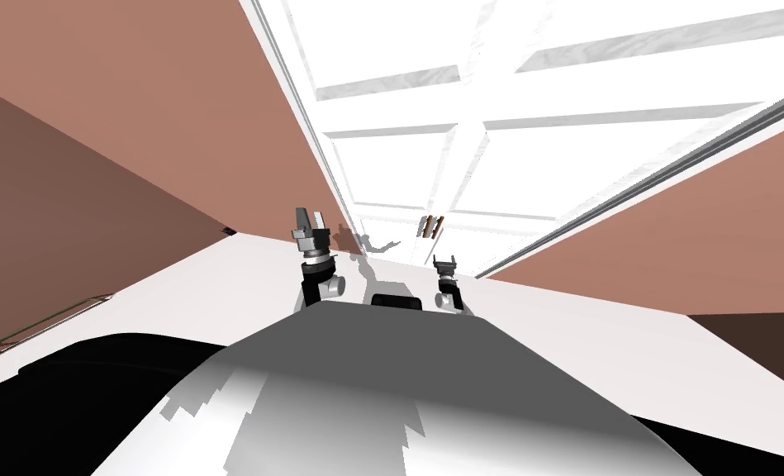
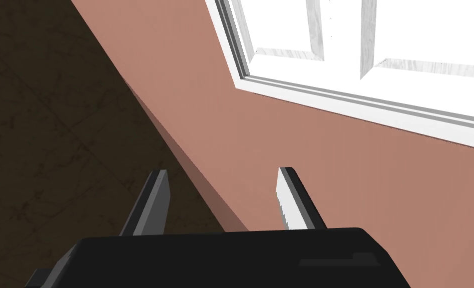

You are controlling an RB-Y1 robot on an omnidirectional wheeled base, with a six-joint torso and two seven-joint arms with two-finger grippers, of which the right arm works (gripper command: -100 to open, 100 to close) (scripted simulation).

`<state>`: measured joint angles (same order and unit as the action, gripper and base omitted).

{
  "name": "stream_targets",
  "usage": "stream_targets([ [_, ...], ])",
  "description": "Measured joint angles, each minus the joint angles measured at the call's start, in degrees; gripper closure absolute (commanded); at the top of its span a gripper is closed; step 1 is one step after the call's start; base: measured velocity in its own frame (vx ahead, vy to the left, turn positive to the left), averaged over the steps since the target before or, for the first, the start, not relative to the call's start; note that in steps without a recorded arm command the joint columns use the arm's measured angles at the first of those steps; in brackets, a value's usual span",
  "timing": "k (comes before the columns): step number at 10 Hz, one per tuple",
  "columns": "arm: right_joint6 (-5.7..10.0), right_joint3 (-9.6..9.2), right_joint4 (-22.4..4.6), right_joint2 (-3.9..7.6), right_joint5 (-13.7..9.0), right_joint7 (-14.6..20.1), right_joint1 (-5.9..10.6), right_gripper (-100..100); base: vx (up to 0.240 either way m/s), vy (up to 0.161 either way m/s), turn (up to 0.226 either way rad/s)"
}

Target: Pull the door open

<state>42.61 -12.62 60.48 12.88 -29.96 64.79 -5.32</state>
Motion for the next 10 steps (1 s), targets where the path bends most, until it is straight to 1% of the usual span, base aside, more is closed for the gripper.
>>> stream_targets([
  [3, 1.12, -0.6, -4.1, 0.82, -1.8, 4.0, 1.46, -100, 0.096, -0.015, 0.051],
  [4, 1.32, -0.73, -5.0, 1.08, -2.4, 5.1, 1.79, -100, 0.101, -0.018, 0.057],
  [6, 2.14, -1.13, -7.8, 1.45, -3.4, 7.4, 2.84, -100, 0.1, -0.011, 0.045],
  [8, 2.28, -1.3, -9.0, 1.81, -4.3, 9.1, 3.32, -100, 0.099, -0.021, 0.043],
  [10, 2.96, -1.6, -11.5, 2.03, -5.2, 10.9, 4.47, -100, 0.089, -0.018, 0.04],
])
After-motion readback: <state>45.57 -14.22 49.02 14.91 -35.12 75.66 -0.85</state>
